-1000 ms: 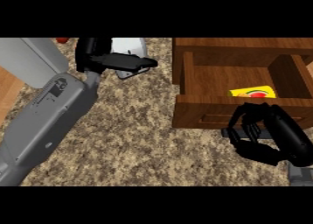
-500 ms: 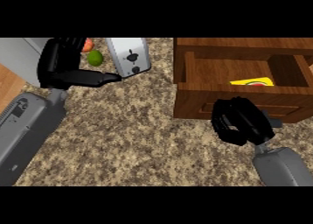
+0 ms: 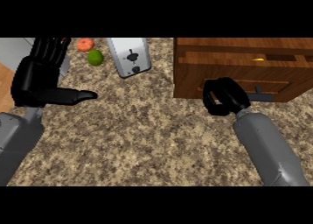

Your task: Pick up the cup, place it into the drawer and close the drawer

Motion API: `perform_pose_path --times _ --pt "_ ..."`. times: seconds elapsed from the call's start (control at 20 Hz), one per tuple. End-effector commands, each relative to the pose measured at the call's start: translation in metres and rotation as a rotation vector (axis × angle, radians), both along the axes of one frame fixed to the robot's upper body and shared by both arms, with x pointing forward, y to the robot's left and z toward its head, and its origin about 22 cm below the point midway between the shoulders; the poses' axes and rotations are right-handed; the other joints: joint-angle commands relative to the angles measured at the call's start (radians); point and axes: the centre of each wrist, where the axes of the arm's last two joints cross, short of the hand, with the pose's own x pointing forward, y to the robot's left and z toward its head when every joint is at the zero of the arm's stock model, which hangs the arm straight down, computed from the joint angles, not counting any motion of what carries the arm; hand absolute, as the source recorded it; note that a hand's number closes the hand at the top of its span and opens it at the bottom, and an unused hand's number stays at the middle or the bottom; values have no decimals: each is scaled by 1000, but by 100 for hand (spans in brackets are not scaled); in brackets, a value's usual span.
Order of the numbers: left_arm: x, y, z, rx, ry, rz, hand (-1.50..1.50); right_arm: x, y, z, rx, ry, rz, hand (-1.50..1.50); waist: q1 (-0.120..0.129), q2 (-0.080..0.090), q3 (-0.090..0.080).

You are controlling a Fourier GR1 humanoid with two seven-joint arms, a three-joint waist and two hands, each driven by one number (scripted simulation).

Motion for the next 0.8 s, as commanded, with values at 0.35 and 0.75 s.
perform_pose_path --times 0.35,0.75 --pt "-8 32 3 0 -2 -33 -150 47 -38 9 30 115 -64 150 28 22 4" --pt "-16 19 -32 -30 14 -93 -150 60 -56 35 95 117 -115 150 63 44 4"
